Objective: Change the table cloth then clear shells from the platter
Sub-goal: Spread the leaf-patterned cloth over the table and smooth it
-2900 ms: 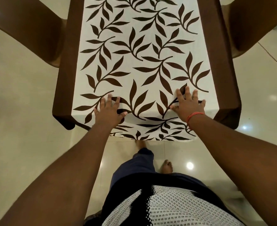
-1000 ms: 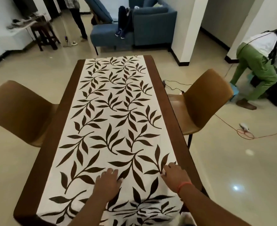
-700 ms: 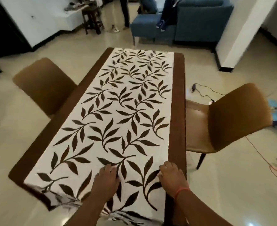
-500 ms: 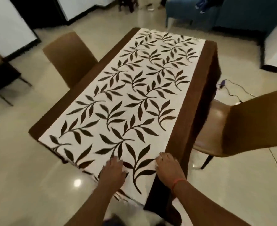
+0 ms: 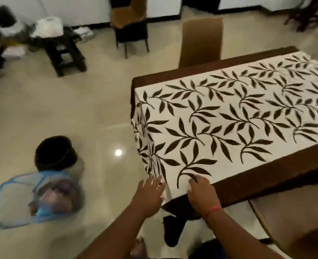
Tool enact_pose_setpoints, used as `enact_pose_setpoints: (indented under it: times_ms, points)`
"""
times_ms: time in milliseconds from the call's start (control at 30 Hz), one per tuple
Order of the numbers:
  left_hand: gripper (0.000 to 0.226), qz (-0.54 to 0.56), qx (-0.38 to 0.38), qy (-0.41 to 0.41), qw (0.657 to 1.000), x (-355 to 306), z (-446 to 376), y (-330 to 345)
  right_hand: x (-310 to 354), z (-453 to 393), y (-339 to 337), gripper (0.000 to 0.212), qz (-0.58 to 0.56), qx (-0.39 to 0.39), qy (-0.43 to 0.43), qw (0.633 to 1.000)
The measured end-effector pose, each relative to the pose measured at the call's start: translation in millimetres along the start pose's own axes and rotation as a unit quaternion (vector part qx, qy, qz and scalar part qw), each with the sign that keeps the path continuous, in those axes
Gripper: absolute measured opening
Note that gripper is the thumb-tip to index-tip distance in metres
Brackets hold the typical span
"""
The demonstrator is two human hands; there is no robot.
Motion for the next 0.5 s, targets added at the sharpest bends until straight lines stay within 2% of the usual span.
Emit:
enact_pose_setpoints:
  times_ms: [133, 267, 500]
  points:
    - [0.063, 0.048, 0.029, -0.122, 0.991, -6, 42, 28, 15, -2, -2, 0.037, 0.048, 0.037, -0.135, 0.989]
    - [0.067, 0.155, 0.022, -0.285, 0.946, -37, 87, 53, 12, 0, 0, 0.04, 0.105, 0.062, -0.266, 0.956]
    - [0.07, 0.211, 0.019, -0.438, 0.874, -114, 197, 101, 40, 52, 21, 0.038, 0.144, 0.107, -0.394, 0.902]
Point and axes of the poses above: each hand's wrist, its own z-axis away from the middle knuckle, its own y-axis out of the palm, x = y × z, the point moved 5 cm from there along -z, towards the middle knuckle, and after that the axes turned 5 degrees about -z, right-handed, at the moved point
